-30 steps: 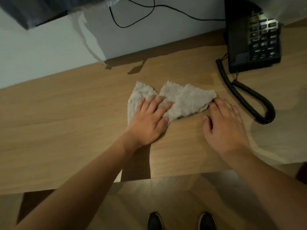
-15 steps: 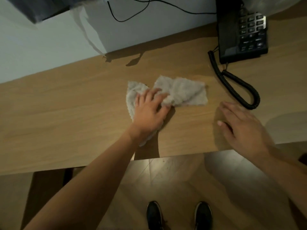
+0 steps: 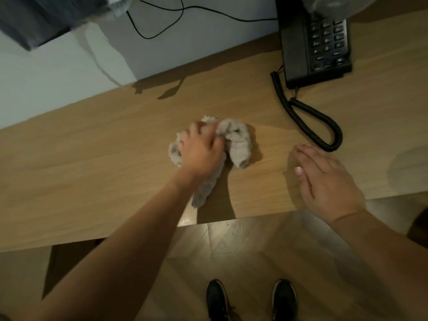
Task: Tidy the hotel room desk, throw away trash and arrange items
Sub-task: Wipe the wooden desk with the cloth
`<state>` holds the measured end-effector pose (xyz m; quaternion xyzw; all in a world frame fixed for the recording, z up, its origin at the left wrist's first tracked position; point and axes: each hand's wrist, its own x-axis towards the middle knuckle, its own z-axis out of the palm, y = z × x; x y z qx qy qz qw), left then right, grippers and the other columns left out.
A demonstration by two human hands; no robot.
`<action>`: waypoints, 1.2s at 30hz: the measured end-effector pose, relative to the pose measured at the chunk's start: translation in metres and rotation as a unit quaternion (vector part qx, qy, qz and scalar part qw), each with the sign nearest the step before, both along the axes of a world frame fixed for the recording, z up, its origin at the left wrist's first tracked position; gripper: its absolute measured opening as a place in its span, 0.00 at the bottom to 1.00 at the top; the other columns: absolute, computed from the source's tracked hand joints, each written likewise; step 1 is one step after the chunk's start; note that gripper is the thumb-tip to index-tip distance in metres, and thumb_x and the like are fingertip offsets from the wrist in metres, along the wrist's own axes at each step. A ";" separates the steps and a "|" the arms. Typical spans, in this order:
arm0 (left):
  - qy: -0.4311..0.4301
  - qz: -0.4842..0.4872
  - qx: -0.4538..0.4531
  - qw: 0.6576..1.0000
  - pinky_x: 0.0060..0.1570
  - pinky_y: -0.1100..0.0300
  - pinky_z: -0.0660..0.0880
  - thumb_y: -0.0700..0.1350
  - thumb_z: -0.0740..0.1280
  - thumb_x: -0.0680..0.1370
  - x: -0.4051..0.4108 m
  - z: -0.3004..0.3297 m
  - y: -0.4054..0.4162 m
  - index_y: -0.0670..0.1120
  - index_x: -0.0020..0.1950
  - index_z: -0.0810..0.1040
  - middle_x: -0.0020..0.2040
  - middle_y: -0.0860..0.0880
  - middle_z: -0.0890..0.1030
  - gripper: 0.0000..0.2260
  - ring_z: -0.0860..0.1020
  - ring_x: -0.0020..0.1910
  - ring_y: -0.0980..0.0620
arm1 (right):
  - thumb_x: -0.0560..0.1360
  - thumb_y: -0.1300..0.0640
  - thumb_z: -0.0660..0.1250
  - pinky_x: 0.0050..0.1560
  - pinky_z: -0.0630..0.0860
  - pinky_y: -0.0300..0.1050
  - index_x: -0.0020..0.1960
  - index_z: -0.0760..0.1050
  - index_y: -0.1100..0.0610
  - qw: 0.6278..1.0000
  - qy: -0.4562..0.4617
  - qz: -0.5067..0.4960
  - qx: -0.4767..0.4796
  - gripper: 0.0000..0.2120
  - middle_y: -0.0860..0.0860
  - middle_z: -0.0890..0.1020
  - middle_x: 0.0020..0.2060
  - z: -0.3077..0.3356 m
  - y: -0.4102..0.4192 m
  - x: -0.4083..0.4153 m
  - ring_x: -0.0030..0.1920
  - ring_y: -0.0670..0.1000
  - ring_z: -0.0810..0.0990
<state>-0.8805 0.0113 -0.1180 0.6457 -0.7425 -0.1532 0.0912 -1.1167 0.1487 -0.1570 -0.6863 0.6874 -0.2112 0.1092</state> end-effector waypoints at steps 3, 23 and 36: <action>-0.029 -0.128 -0.006 0.991 0.64 0.45 0.59 0.56 0.56 0.80 -0.025 -0.013 0.051 0.59 0.73 0.71 0.68 0.47 0.68 0.21 0.66 0.64 0.43 | 0.83 0.50 0.48 0.71 0.66 0.55 0.70 0.72 0.61 1.000 0.003 -0.003 -0.005 0.25 0.56 0.74 0.69 0.001 0.000 0.001 0.70 0.56 0.70; 0.028 -0.168 0.022 0.985 0.72 0.46 0.61 0.47 0.59 0.80 -0.005 0.025 -0.001 0.49 0.75 0.68 0.72 0.46 0.68 0.21 0.63 0.71 0.41 | 0.80 0.50 0.51 0.75 0.59 0.54 0.71 0.70 0.62 0.999 -0.020 -0.032 0.034 0.25 0.58 0.73 0.69 0.033 -0.012 0.047 0.72 0.58 0.68; -0.001 -0.173 0.032 0.984 0.79 0.42 0.45 0.51 0.54 0.82 -0.006 0.058 0.023 0.47 0.81 0.59 0.81 0.45 0.58 0.27 0.51 0.81 0.42 | 0.81 0.56 0.60 0.77 0.56 0.54 0.76 0.64 0.58 0.983 -0.086 -0.118 0.111 0.24 0.55 0.64 0.76 0.100 -0.007 0.044 0.77 0.56 0.58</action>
